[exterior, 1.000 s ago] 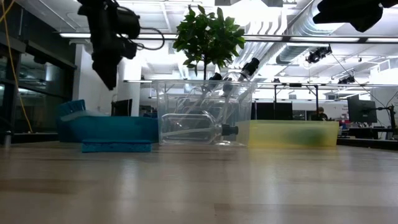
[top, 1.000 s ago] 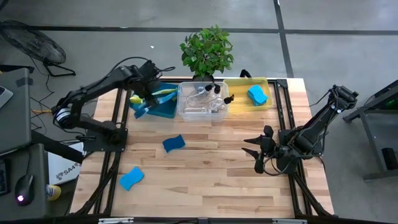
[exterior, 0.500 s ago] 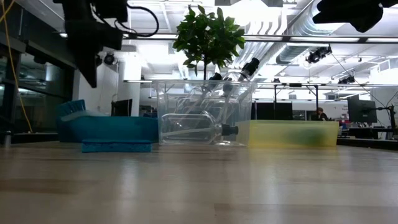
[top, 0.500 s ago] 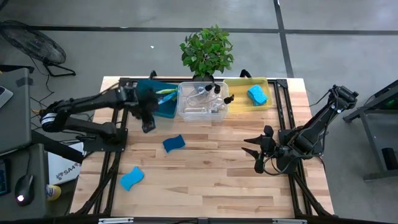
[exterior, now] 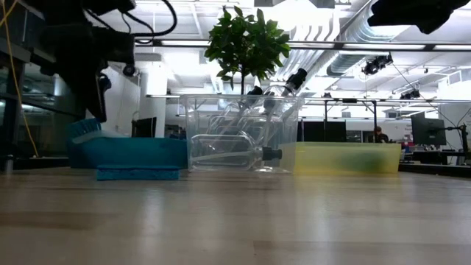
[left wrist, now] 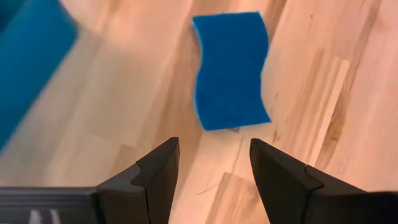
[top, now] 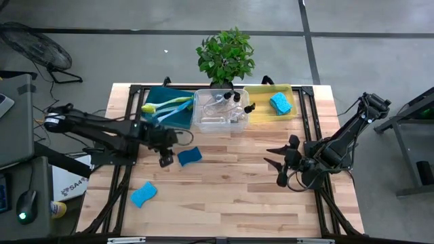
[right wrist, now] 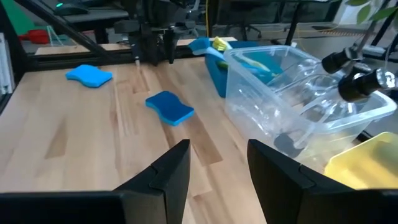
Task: Pick & Place Kitchen Sink Supplies
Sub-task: Put the blue sponge into the yellow bin
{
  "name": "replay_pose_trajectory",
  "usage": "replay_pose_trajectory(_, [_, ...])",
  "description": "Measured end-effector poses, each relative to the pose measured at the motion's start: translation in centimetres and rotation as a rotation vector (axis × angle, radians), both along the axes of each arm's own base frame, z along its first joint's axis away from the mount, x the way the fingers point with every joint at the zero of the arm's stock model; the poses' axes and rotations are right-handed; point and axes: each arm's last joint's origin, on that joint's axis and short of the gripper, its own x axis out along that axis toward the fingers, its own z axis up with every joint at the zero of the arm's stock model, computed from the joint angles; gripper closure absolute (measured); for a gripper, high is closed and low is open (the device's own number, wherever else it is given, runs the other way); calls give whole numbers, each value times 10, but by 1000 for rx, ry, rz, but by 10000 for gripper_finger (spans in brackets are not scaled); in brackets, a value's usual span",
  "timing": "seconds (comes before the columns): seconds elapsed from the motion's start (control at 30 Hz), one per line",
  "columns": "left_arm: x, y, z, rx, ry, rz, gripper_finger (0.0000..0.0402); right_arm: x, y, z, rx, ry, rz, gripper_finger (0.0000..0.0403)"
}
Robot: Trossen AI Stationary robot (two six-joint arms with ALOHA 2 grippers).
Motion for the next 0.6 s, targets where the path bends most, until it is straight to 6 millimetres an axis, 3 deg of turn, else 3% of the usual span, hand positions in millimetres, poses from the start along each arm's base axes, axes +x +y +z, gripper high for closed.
replay_pose_trajectory(0.13, [-1,-13,-16,13,-17,18,209,0,0,0,-7,10,13,249])
replay_pose_trajectory(0.33, [-5,-27,-32,74,-43,26,209,-1,-3,2,-175,-7,-74,249])
replay_pose_trajectory(0.6, [-7,-38,-39,162,-90,-81,209,-1,-4,3,-208,-4,-87,249])
